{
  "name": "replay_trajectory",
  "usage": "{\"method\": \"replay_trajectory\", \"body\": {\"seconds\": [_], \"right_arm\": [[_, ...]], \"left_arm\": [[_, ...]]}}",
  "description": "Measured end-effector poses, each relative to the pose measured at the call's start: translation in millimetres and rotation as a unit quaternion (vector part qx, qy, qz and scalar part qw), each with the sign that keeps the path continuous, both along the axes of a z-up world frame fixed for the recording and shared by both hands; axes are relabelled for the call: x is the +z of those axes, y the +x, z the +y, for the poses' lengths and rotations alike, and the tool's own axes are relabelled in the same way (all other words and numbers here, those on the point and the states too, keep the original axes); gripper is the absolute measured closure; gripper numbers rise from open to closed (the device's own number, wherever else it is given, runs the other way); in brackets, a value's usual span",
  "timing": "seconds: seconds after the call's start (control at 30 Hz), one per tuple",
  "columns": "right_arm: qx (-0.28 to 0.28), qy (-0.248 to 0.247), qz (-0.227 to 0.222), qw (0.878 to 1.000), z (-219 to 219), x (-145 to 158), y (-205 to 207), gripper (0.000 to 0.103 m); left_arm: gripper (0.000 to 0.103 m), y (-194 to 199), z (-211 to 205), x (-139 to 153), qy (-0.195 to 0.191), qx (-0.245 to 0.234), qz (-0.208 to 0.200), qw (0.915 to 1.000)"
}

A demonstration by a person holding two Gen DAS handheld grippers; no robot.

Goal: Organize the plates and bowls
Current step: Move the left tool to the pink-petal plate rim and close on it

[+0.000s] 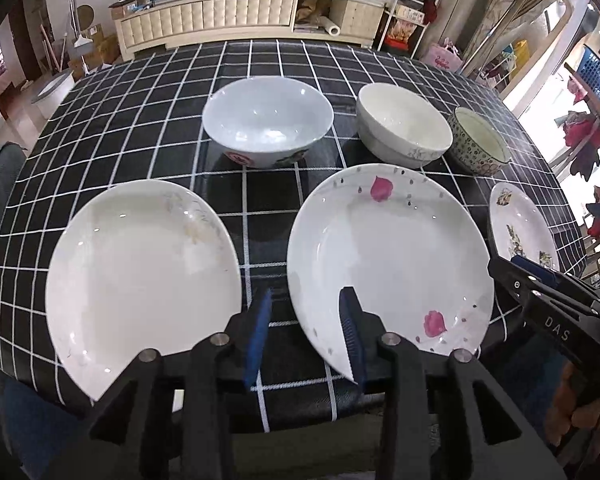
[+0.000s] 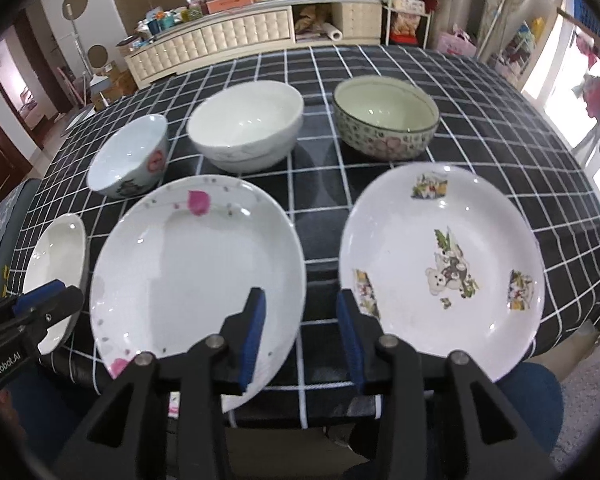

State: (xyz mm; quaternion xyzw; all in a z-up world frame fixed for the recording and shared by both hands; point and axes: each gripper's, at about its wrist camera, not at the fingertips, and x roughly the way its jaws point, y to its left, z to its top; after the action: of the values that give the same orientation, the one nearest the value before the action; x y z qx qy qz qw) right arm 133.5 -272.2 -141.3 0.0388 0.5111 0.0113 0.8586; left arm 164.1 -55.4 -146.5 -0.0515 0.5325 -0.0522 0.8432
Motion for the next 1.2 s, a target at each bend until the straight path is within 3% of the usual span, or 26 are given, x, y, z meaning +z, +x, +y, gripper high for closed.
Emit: {"method": "replay_trajectory", "body": {"seconds": [0.23, 0.73, 1.2], "right_arm": [[0.002, 0.002, 0.006, 1.000, 1, -8, 13, 0.055], [0.039, 0.002, -0.011, 0.999, 11, -5, 30, 0.055], [0.046, 0.000, 0.031, 0.998, 20, -29, 27, 0.057]], "left_arm": [[0.070, 18, -4, -18, 0.004, -0.004, 0.018, 0.9998], [0.071, 35, -5, -33, -0.004, -0.011, 0.031, 0.9995], [0.078, 31, -11, -46, 0.000, -0.018, 0.040, 0.9990]]}}
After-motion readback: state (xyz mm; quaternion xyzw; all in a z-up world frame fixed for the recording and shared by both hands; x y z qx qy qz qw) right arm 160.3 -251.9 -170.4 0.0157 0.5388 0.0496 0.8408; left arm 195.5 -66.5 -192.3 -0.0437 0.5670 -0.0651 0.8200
